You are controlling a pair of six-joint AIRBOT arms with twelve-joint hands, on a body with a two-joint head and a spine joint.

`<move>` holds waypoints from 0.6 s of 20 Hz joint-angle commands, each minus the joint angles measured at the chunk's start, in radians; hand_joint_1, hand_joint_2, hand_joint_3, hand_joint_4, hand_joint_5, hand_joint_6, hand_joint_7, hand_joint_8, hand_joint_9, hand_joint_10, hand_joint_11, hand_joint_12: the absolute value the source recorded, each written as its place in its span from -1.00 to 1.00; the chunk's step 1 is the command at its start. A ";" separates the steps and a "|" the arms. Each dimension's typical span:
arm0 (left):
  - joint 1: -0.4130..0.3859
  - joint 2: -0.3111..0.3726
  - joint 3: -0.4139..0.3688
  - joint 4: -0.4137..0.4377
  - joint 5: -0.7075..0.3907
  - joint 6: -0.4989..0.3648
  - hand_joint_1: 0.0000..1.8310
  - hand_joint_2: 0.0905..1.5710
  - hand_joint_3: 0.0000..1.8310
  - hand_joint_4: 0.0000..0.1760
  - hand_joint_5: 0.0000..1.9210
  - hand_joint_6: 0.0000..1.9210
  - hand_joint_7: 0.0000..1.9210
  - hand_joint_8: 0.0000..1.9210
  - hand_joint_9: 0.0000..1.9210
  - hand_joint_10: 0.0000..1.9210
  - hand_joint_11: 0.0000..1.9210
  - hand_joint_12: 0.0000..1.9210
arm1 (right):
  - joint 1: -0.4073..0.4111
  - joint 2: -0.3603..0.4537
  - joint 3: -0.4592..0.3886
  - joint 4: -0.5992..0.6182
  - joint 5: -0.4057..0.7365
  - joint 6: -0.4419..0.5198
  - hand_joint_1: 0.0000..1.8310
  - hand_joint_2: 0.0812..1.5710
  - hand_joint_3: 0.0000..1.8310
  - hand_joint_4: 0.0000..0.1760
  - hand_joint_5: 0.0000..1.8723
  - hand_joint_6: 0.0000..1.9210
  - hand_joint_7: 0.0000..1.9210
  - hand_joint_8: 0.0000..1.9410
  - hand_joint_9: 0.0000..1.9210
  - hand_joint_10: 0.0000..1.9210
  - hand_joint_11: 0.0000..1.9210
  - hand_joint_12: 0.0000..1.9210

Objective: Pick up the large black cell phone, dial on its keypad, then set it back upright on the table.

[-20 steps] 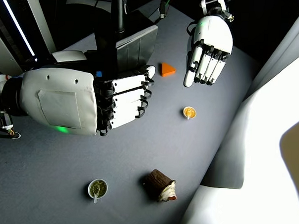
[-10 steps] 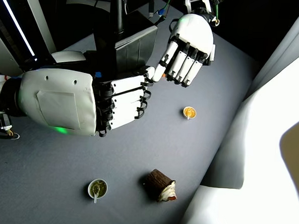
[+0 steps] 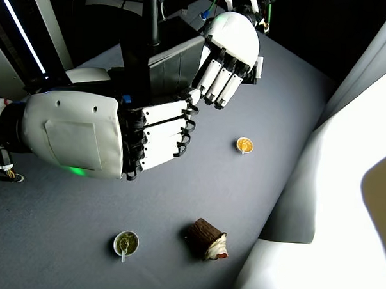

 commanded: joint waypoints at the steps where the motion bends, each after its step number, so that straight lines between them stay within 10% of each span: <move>1: -0.007 0.005 0.020 -0.082 -0.113 -0.023 0.38 0.73 -1.00 -0.16 -0.97 -1.00 -0.47 0.86 -0.17 1.00 -0.12 1.00 | 0.013 0.015 -0.002 0.007 0.158 0.020 0.49 0.46 -1.00 -1.00 -0.11 -0.03 -0.13 0.28 -0.10 0.48 0.03 0.29; 8: 0.094 0.040 0.035 -0.132 -0.251 -0.255 0.41 0.67 -1.00 -0.41 -0.88 -0.99 -0.38 0.73 -0.19 1.00 -0.17 1.00 | -0.043 0.037 0.012 0.013 0.139 0.020 0.49 0.48 -1.00 -1.00 -0.15 0.02 -0.17 0.36 -0.10 0.48 0.06 0.25; 11: 0.117 0.043 0.031 -0.131 -0.298 -0.402 0.43 0.48 -1.00 -0.89 -0.78 -0.99 -0.15 0.33 -0.35 0.60 -0.44 1.00 | -0.080 0.045 0.013 0.053 0.136 0.016 0.48 0.49 -1.00 -1.00 -0.18 0.06 -0.19 0.38 -0.09 0.45 0.09 0.19; 12: 0.117 0.040 0.033 -0.131 -0.321 -0.446 -0.10 0.58 -0.99 -0.85 -0.79 -1.00 -0.28 -0.22 -0.39 0.24 -0.56 0.85 | -0.092 0.047 0.015 0.070 0.136 0.015 0.48 0.50 -1.00 -1.00 -0.20 0.08 -0.20 0.40 -0.10 0.48 0.10 0.21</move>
